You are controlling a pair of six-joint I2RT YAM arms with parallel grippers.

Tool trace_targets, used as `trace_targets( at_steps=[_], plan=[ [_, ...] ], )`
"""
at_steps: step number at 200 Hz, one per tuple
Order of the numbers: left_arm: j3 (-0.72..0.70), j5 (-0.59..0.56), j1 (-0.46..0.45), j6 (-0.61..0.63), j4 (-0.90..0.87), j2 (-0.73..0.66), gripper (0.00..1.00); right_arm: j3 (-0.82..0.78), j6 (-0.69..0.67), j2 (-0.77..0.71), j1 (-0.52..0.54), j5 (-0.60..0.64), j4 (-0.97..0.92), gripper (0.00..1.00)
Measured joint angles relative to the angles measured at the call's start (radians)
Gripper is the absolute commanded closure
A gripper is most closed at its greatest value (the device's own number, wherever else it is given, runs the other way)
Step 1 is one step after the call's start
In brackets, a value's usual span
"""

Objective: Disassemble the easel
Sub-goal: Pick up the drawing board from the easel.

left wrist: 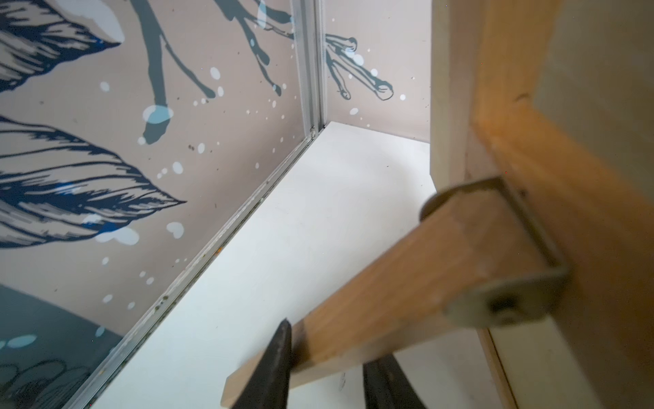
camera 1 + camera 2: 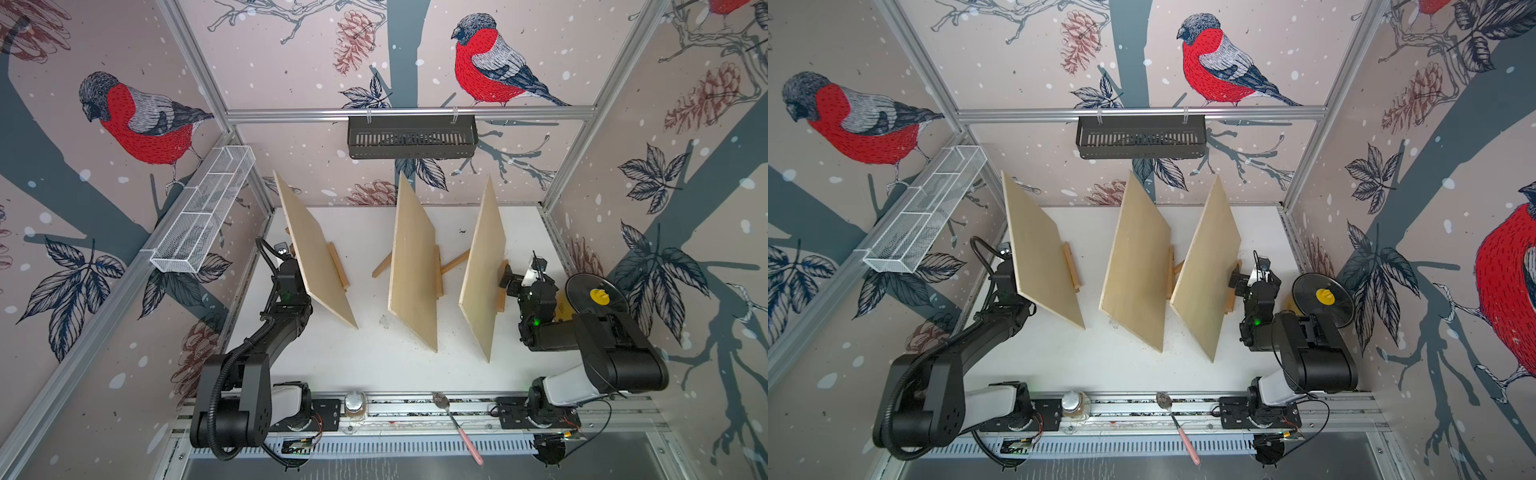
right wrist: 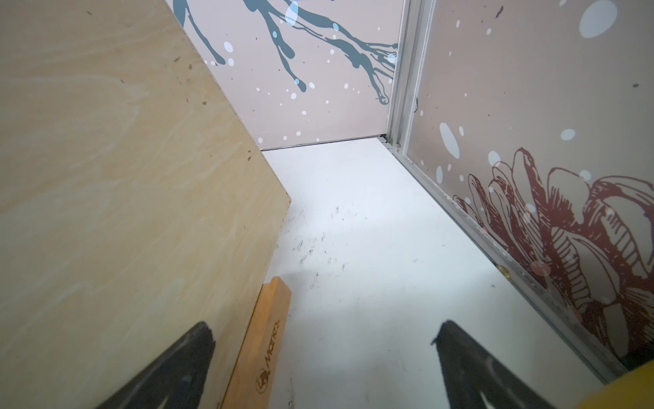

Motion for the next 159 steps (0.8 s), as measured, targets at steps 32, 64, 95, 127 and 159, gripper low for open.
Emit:
trace_targets(
  at_steps=[32,64,95,127,159],
  plan=[
    [-0.008,-0.004,0.002,-0.029,-0.041,0.006,0.65,0.0,0.0,0.0,-0.003,0.0,0.0,0.01],
    [-0.019,-0.01,0.007,-0.056,-0.056,0.02,0.63,0.0,0.0,0.0,-0.004,-0.001,0.0,0.01],
    [-0.019,-0.013,0.012,-0.077,-0.062,0.034,0.59,0.0,0.0,0.0,-0.004,-0.001,0.0,0.01],
    [-0.019,-0.009,0.013,-0.095,-0.087,0.037,0.52,0.0,0.0,0.0,-0.005,-0.001,0.0,0.01],
    [0.008,-0.01,0.013,-0.134,-0.174,0.019,0.52,0.0,0.0,0.0,-0.005,-0.001,0.0,0.01]
  ],
)
